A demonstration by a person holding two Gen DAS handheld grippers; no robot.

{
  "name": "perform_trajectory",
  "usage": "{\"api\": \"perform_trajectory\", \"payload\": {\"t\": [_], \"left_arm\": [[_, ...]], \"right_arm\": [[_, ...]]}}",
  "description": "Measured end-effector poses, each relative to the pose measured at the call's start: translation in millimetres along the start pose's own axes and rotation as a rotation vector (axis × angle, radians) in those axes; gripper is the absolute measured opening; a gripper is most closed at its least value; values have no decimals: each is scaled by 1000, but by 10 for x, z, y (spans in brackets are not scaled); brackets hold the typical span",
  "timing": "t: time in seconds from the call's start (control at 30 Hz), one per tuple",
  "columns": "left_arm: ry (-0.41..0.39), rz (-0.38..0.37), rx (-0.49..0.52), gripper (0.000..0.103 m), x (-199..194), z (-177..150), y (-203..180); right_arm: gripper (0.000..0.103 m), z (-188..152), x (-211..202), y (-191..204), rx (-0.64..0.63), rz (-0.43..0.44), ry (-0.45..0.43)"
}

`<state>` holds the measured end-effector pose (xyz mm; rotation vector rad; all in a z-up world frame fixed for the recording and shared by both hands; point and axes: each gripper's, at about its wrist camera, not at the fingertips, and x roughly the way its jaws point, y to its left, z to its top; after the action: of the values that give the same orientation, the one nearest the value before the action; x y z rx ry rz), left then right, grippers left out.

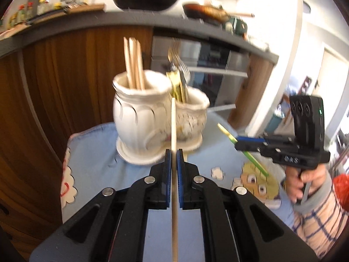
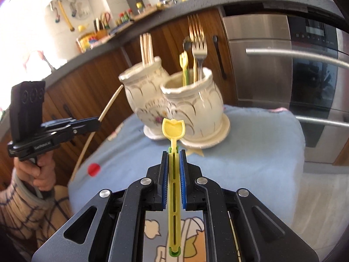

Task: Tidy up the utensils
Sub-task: 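Lower the chopstick into the tall pot with the left tool while the right tool inserts the spatula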

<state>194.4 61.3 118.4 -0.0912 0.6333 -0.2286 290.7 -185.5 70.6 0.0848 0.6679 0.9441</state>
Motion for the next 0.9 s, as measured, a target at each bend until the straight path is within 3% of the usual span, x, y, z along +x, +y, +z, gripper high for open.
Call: {"api": "perform_trajectory", "payload": {"t": [0.17, 0.4, 0.9], "left_arm": [[-110, 7, -50, 5, -56, 105, 49], [-252, -41, -83, 5, -219, 271, 159], [-486, -104, -188, 5, -266, 827, 525]], "right_arm": [[10, 91, -77, 48, 13, 12, -68], [10, 250, -57, 40, 25, 14, -139], [10, 931, 4, 44, 61, 30, -354]]}}
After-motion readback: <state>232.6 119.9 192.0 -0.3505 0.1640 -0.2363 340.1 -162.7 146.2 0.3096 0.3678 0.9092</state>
